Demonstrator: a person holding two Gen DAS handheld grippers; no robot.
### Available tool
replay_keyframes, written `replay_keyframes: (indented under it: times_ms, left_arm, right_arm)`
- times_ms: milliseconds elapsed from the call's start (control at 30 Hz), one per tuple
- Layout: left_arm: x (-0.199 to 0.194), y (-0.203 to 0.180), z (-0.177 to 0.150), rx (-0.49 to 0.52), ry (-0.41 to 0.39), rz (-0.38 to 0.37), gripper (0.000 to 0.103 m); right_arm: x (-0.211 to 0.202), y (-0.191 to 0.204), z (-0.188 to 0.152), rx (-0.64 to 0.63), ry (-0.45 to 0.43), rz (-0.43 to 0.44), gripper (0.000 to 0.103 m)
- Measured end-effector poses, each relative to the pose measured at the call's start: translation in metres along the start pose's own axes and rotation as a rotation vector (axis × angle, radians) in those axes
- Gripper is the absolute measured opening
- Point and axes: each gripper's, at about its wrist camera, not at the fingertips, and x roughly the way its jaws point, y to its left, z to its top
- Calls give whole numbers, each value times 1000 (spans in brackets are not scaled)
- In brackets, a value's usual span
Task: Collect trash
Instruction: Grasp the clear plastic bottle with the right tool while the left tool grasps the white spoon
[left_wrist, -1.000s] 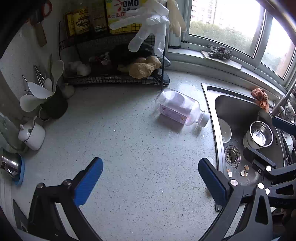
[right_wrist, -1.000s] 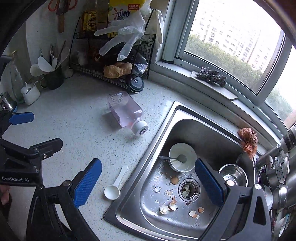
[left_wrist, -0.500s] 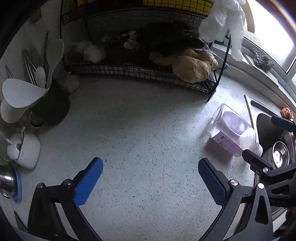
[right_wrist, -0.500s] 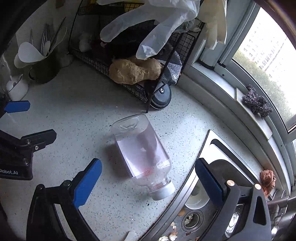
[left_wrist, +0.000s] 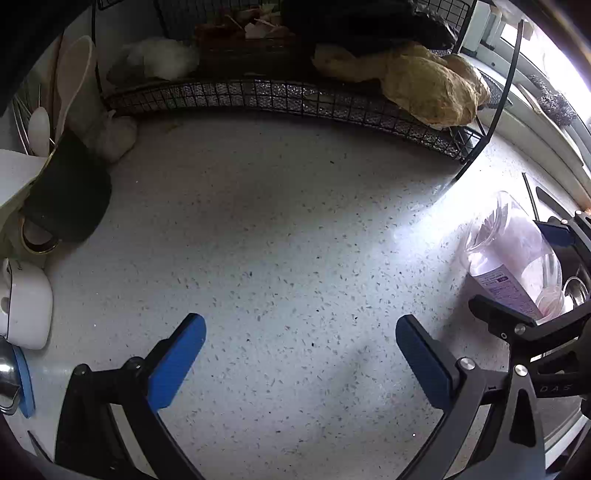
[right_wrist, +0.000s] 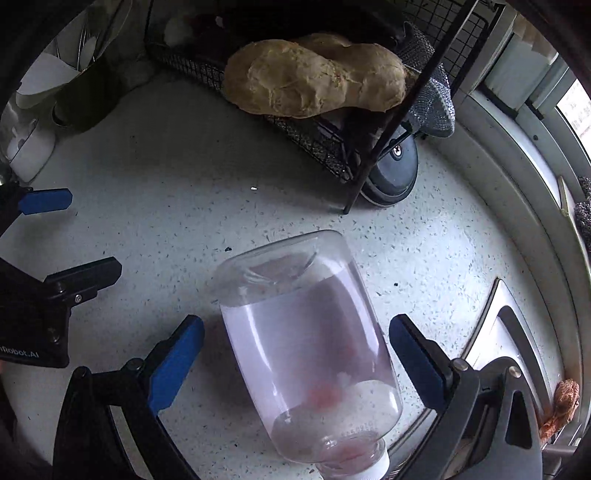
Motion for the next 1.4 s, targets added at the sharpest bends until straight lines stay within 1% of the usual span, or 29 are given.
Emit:
replay_keyframes:
  times_ms: [33,67,100,333,400,533,767,933,1200,1400]
  left_arm:
    - [0,0,0,2,1,2,102]
    - [0,0,-1,4,2,-1,102]
    - [0,1,-2,3,4,-4,102]
    - [-10,-6,-16,11,5,-29,102]
    - [-18,-11,-22,24,-1,-39,102]
    - [-35,-29,-36,56,-21,-71,102]
    - [-70,-68,-62,123,-33,-150,102]
    - [-87,-105,-84,197,-36,-182,102]
    - [-84,-155,-109,294,10,-244,102]
    - [-62,-181,-113,338,60,-248,102]
  right_arm:
    - [0,2,-1,1,-2,-3,95]
    - [-2,4,-1,1,-5,-7,88]
    - [-3,5,-2,2,-8,-5,85]
    - [-9,9,-16,11,-5,25,79]
    - [-18,9,-28,32,-27,33,76]
    - [-49,9,-57,78,-94,0,72]
    - [-93,-6,-113,201,-151,-1,71]
    - [-119,-19,-152,286,-181,-15,70]
    - [-139,-37,-209,408,-177,-67,69]
    - [-135,-47,-224,464,-152,-97,69]
